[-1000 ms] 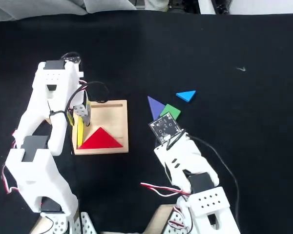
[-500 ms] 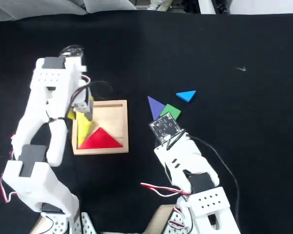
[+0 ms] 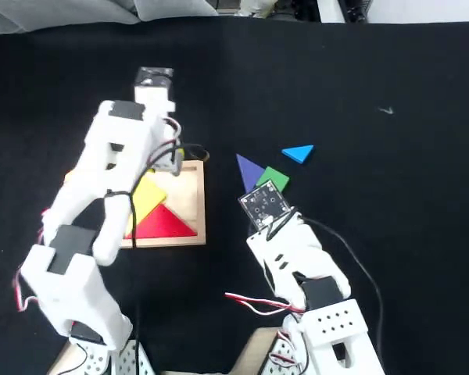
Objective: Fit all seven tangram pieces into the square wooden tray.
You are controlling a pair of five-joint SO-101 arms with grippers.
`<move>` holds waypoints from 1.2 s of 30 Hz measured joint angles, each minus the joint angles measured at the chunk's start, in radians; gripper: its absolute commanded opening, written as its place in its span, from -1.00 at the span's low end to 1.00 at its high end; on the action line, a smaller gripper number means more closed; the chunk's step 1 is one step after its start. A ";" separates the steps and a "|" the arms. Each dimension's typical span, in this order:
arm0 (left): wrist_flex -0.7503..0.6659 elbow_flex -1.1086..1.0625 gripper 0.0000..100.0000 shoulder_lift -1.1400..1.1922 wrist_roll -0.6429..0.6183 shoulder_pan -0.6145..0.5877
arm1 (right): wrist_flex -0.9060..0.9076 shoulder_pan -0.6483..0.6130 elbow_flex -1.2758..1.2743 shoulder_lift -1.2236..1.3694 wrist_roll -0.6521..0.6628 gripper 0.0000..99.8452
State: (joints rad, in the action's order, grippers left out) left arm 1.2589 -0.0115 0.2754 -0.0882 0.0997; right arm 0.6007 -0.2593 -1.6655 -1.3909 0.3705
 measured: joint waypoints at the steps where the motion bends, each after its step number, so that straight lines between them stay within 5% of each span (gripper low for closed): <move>1: -0.018 -0.002 -0.67 0.021 0.000 0.009 | 0.000 0.000 0.000 0.000 0.000 -0.98; 23: 0.058 -0.002 -0.67 0.120 0.066 -0.034 | 0.000 0.000 0.000 0.000 0.000 -0.98; 36: -0.043 0.057 -0.68 0.232 0.017 -0.035 | 0.000 0.000 0.000 0.000 0.000 -0.98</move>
State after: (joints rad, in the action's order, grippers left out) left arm 1.2160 0.0453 0.5071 -0.0713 0.0644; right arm 0.6007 -0.2593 -1.6655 -1.3909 0.3705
